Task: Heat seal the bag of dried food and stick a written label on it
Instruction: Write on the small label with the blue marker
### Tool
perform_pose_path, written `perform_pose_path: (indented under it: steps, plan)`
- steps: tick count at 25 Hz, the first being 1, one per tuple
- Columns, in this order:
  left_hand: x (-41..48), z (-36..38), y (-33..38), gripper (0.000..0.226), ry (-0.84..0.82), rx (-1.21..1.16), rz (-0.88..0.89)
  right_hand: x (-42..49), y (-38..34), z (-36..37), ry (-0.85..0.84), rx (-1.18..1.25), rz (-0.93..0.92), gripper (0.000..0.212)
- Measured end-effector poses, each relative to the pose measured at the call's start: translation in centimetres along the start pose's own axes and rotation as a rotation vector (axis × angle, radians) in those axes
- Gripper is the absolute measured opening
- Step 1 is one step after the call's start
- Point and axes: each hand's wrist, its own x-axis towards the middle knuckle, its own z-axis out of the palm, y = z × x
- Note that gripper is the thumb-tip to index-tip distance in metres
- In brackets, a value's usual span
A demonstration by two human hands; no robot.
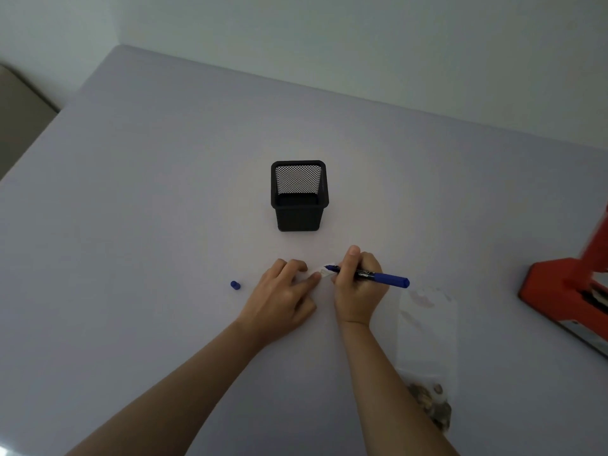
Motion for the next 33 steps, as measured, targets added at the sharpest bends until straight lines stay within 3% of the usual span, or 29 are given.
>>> perform_pose_path:
  steps: [8, 13, 20, 28, 33]
  plan:
    - [0.1, 0.2, -0.3, 0.032, 0.11, -0.176, -0.099, -0.1, 0.1, -0.1, -0.015, 0.012, -0.013, 0.054]
    - [0.3, 0.7, -0.2, 0.026, 0.17, -0.14, -0.075, -0.3, -0.1, 0.0, -0.042, 0.045, -0.016, 0.064]
    - [1.3, 0.8, 0.3, 0.03, 0.197, -0.187, -0.139, -0.2, 0.1, -0.2, -0.037, 0.034, 0.013, 0.044]
    - [2.2, 1.3, 0.6, 0.018, 0.211, -0.274, -0.295, -0.2, 0.4, 0.1, -0.058, 0.035, 0.014, 0.046]
    - [2.1, 1.2, 0.7, 0.016, 0.214, -0.213, -0.247, -0.2, 0.3, 0.1, -0.096, 0.028, 0.0, 0.039]
